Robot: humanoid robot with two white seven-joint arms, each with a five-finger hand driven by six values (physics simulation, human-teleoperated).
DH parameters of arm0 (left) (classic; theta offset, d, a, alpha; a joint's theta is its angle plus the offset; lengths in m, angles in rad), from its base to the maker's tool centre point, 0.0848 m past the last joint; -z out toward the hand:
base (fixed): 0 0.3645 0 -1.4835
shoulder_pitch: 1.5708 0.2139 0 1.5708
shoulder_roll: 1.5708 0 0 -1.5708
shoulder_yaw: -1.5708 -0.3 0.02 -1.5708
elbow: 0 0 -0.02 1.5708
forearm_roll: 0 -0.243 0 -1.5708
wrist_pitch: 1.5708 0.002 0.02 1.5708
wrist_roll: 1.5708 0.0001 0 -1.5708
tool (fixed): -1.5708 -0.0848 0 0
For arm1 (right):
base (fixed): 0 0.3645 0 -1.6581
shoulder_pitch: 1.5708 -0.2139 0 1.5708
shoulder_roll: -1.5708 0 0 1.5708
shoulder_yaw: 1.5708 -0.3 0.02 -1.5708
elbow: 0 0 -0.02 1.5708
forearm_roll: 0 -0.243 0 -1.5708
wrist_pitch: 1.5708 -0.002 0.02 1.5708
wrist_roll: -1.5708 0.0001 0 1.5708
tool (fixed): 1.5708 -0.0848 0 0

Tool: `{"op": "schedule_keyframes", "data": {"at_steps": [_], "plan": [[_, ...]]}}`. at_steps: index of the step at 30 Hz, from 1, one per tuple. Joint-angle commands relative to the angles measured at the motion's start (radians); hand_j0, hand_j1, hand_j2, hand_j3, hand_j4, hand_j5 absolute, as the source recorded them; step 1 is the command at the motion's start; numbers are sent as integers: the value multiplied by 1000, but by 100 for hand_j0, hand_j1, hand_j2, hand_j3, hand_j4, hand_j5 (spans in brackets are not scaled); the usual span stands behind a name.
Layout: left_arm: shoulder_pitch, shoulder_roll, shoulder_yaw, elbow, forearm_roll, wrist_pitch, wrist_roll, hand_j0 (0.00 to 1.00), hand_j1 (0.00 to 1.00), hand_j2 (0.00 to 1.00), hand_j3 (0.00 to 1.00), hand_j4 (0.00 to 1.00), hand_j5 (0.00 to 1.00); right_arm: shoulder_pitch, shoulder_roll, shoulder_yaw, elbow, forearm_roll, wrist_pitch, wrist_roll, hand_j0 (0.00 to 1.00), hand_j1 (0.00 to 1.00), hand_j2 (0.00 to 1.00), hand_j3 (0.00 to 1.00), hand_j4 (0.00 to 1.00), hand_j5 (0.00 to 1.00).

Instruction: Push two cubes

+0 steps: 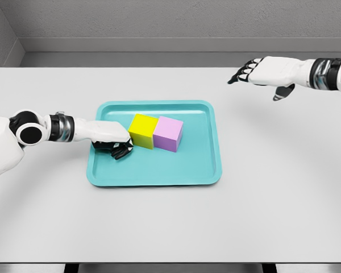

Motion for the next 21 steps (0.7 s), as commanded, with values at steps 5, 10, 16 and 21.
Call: {"op": "schedule_keyframes", "data": {"at_steps": [5,10,16,21], "plan": [[-8,-7,1,25,7,2,0,0,0,0,0,0,0,2,-9,-1,-1,-4,3,0,100,100,100,100,100,100],[-9,64,27,20,91,2,0,6,6,6,6,6,6,2,-15,-1,-3,-4,3,0,100,100,100,100,100,100],[-3,176,123,31,160,2,0,21,21,21,21,21,21,0,-30,-1,-3,-5,3,0,100,100,100,100,100,100],[5,179,252,274,183,2,0,100,100,100,100,100,100,0,-30,-1,-6,-5,3,0,100,100,100,100,100,100]]}}
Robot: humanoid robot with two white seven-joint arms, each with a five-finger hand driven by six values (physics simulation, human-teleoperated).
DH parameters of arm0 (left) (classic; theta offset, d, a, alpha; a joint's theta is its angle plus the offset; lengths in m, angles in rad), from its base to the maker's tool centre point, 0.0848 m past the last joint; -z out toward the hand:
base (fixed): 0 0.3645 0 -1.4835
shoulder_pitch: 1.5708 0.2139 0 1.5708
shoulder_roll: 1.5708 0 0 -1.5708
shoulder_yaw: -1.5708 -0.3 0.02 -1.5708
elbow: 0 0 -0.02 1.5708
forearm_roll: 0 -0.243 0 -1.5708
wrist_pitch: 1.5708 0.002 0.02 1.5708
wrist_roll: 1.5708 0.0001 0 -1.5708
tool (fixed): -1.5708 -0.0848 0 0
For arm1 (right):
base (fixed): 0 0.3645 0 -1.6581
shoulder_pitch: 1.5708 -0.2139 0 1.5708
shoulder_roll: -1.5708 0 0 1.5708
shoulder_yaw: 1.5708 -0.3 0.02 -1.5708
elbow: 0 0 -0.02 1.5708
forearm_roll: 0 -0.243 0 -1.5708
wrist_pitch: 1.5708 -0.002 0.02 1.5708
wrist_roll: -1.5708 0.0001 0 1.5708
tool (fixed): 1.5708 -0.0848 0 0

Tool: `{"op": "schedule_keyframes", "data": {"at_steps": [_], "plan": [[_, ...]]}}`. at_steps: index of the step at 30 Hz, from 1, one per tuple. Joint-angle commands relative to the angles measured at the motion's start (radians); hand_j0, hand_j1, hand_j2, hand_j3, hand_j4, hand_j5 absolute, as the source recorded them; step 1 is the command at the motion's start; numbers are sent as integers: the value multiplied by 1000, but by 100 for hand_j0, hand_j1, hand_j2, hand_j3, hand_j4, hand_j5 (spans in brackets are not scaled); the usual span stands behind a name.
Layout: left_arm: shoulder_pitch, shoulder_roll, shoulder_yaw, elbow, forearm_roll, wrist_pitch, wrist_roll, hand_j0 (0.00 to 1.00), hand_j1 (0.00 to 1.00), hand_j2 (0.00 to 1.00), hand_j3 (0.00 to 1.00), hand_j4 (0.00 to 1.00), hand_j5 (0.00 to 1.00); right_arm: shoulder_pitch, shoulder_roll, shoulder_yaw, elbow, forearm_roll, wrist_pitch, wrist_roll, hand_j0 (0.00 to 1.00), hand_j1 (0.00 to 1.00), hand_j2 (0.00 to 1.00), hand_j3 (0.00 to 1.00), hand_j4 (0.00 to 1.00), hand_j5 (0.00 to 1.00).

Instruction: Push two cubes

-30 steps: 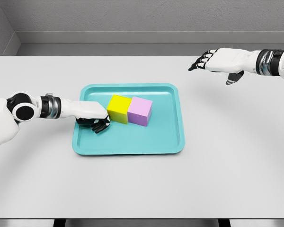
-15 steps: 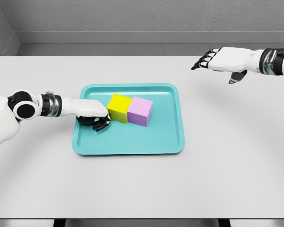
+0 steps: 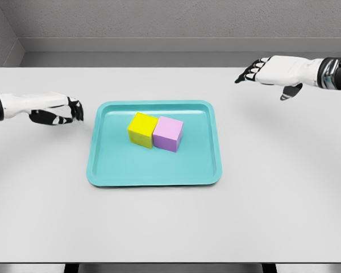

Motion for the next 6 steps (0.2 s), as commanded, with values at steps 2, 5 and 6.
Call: {"op": "schedule_keyframes", "data": {"at_steps": [2,5,6], "plan": [[-2,8,45,90,-10,16,24,100,100,100,100,100,100,0,-1,-1,-3,-4,3,0,100,100,100,100,100,100],[-2,8,45,92,-10,16,24,100,100,100,100,100,100,2,-6,-1,-3,-4,3,0,100,100,100,100,100,100],[0,7,45,92,-10,16,24,100,100,100,100,100,100,2,-6,-1,-3,-4,3,0,100,100,100,100,100,100]]}}
